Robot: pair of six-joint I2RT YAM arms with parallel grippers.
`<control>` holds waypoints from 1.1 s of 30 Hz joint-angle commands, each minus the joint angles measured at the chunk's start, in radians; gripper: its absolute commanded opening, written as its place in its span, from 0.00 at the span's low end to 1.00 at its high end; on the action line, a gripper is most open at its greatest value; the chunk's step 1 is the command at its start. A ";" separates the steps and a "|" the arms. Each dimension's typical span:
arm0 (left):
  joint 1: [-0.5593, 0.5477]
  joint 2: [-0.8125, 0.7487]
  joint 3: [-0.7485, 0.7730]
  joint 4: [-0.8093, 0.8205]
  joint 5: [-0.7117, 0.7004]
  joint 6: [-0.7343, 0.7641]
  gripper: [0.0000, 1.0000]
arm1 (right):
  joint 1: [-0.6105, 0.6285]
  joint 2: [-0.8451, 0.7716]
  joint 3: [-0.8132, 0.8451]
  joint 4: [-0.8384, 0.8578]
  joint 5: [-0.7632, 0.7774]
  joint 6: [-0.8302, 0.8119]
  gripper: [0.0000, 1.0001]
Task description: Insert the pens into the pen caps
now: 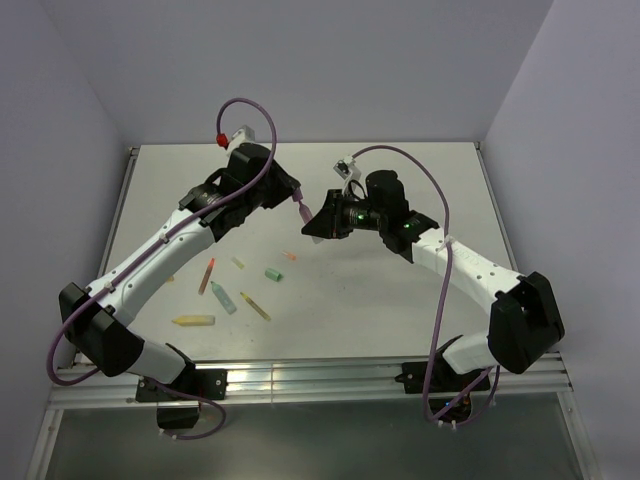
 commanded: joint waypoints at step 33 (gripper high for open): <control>0.011 0.026 0.041 0.032 -0.001 0.022 0.00 | -0.005 -0.047 0.009 0.032 -0.025 -0.016 0.00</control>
